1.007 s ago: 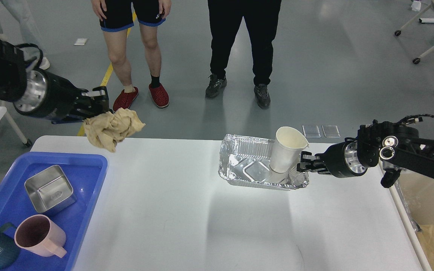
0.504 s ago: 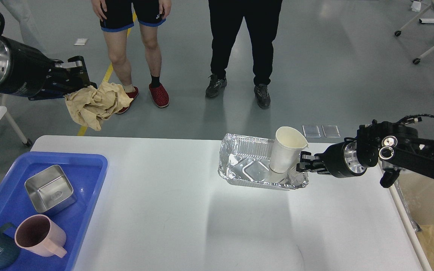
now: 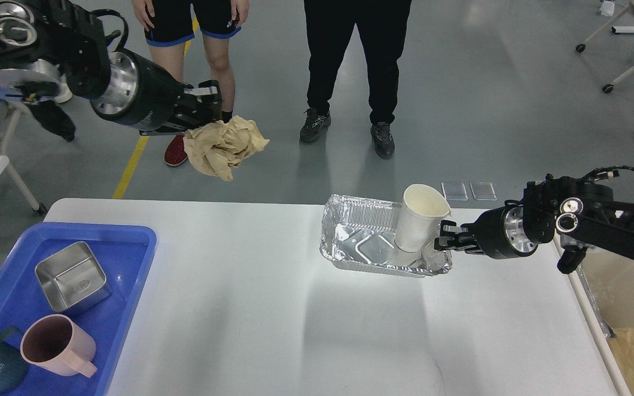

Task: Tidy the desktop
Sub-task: 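Lift the crumpled paper high with the left gripper, then drop the crumpled paper into the foil tray beside the cup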

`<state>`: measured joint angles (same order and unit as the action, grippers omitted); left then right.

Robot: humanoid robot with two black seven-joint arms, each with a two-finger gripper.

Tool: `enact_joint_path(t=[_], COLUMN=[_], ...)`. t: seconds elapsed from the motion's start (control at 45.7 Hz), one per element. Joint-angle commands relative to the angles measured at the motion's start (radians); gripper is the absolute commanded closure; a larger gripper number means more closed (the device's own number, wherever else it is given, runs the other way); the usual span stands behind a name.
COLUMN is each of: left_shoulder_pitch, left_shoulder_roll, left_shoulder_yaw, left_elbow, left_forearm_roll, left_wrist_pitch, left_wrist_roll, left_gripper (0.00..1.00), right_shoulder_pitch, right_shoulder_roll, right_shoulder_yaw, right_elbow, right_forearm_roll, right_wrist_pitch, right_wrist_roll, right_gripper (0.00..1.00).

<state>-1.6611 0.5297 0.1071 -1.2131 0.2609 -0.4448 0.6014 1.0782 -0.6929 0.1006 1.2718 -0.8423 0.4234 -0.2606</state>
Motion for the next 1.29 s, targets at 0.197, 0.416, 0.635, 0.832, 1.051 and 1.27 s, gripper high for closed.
enact_joint_path(t=[0.197,0.416,0.635,0.832,1.051,1.27], left_shoulder_pitch=[0.089,0.152,0.210,0.238,0.241,0.227], left_shoulder_roll=[-0.388,-0.563,-0.616,-0.616,-0.614,-0.605], left_shoulder_yaw=[-0.075,-0.083,-0.080,-0.080,-0.083,-0.086], left_elbow=[0.319,0.480,0.503,0.511,0.511,0.509], left_forearm_roll=[0.012,0.020,0.023,0.023,0.021,0.017], left_wrist_pitch=[0.020,0.021,0.055,0.112,0.140,0.150], left_wrist_roll=[-0.002,-0.005,-0.006,-0.028,-0.028,-0.028], left_gripper=[0.97,0.96,0.89,0.63,0.36,0.27], right_shoulder_pitch=[0.000,-0.001,-0.001,-0.001,-0.001,-0.001], right_shoulder_roll=[0.006,-0.002,-0.002,0.000,-0.002,0.000], right_shoulder_yaw=[0.005,0.005,0.008,0.010,0.010,0.010], right_elbow=[0.000,0.003,0.006,0.006,0.006,0.006], right_forearm_roll=[0.000,0.000,0.000,0.000,0.000,0.000], right_wrist_pitch=[0.000,0.000,0.000,0.000,0.000,0.000], right_wrist_roll=[0.000,0.000,0.000,0.000,0.000,0.000], right_gripper=[1.00,1.00,1.00,1.00,1.00,1.00])
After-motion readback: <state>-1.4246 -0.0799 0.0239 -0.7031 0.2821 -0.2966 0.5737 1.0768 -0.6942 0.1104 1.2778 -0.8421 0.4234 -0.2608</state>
